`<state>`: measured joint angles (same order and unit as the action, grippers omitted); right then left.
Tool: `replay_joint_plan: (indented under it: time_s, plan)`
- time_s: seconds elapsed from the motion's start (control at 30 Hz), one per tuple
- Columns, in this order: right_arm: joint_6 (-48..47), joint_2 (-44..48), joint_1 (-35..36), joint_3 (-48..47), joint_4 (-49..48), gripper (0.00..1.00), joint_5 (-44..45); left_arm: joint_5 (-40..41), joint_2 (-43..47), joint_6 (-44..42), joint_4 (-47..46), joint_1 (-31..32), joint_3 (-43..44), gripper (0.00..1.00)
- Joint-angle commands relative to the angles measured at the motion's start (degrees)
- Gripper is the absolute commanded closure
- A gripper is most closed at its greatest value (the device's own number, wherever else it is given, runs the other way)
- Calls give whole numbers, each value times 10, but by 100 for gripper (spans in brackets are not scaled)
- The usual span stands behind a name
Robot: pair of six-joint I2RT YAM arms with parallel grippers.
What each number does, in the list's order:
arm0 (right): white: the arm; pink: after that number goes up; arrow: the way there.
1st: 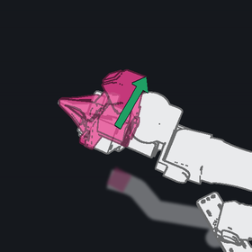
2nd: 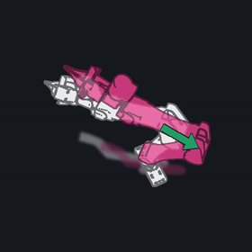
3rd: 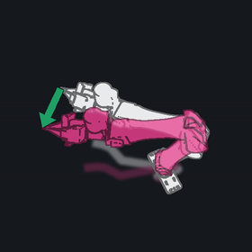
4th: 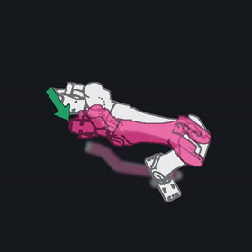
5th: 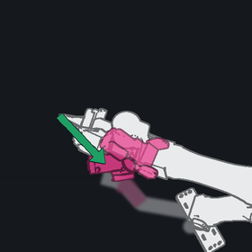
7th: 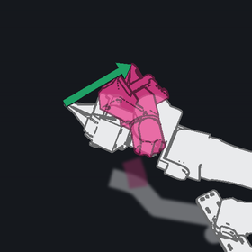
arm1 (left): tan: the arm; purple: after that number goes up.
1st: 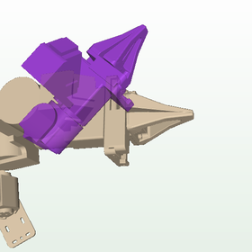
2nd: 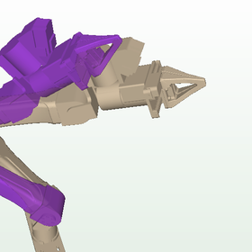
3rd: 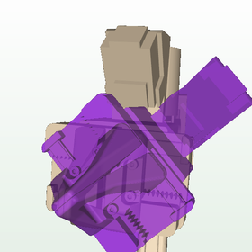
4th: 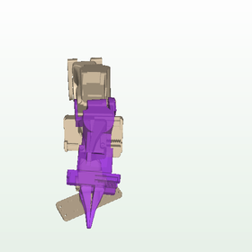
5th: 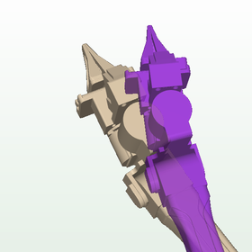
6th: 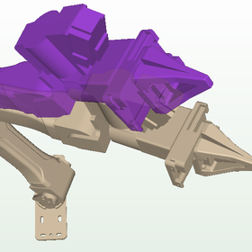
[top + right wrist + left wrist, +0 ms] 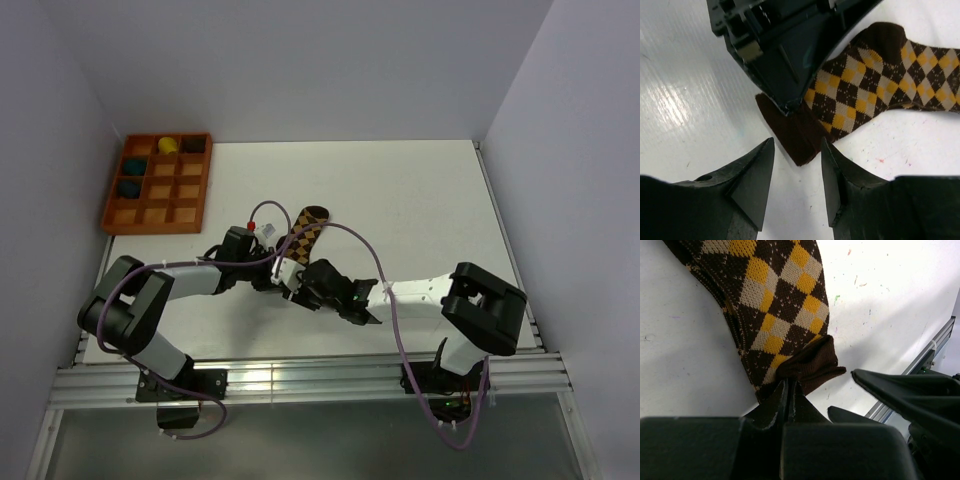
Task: Roll the socks
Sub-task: Roll the sock at the center of the board.
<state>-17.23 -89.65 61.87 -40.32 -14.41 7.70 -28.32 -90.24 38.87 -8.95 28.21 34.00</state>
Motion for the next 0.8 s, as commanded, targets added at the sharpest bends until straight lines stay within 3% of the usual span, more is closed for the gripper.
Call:
replay_joint_plan:
  time_s: [0.0, 0.63, 0.77]
  plan:
    - [-24, -19, 13, -27, -4, 51, 20, 11, -18, -5, 64, -1, -5, 100]
    - [-53, -120, 27, -75, 25, 51, 68, -10, -25, -1, 53, -2, -10, 100]
    - [-51, -138, 26, -88, 57, 55, 61, -16, -25, -2, 53, -2, -10, 100]
